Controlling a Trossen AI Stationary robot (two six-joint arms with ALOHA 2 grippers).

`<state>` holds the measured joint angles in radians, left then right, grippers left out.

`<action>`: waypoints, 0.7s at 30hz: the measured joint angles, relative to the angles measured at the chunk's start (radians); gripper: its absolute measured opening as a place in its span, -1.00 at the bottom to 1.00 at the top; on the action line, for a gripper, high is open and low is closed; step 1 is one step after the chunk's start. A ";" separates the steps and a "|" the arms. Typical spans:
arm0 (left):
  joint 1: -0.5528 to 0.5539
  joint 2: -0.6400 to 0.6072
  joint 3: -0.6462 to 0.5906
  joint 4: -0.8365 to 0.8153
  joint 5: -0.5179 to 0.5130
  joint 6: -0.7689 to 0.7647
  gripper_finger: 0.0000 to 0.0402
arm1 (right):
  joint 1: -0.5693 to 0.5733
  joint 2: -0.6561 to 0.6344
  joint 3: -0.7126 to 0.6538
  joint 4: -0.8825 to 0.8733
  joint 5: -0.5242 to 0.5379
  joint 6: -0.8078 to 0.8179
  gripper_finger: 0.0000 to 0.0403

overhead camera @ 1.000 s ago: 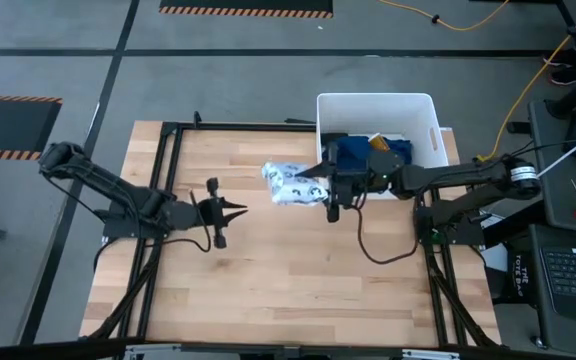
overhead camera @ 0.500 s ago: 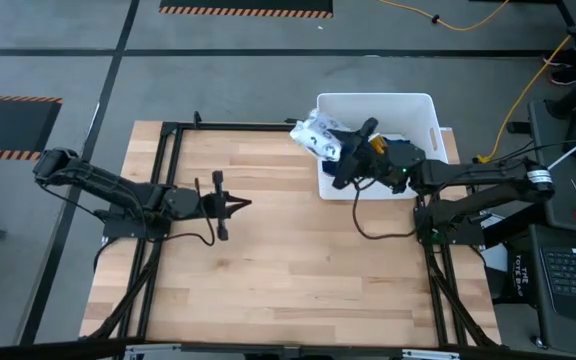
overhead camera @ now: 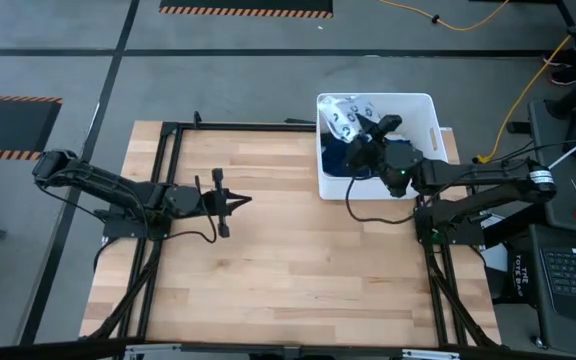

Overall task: Pick & place medical supplies in basket/bin
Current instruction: Put the white mailer bag into the white container

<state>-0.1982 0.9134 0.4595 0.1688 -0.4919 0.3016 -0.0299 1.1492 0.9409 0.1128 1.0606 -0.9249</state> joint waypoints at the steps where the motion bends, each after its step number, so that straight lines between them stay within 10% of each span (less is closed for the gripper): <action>1: 0.000 0.000 0.000 0.000 0.000 0.000 -0.98 | 0.000 -0.001 0.000 -0.008 0.011 0.000 -0.21; 12: 0.000 0.000 0.000 0.000 0.020 0.000 -0.98 | -0.012 0.000 0.145 -0.272 0.049 0.178 -0.21; 21: 0.000 0.000 0.000 0.000 0.069 -0.002 -0.98 | -0.107 0.000 0.365 -0.769 -0.147 0.483 -0.21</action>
<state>-0.1982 0.9138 0.4595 0.1692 -0.4232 0.2997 -0.1366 1.1492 1.3058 -0.6566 0.9140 -0.4420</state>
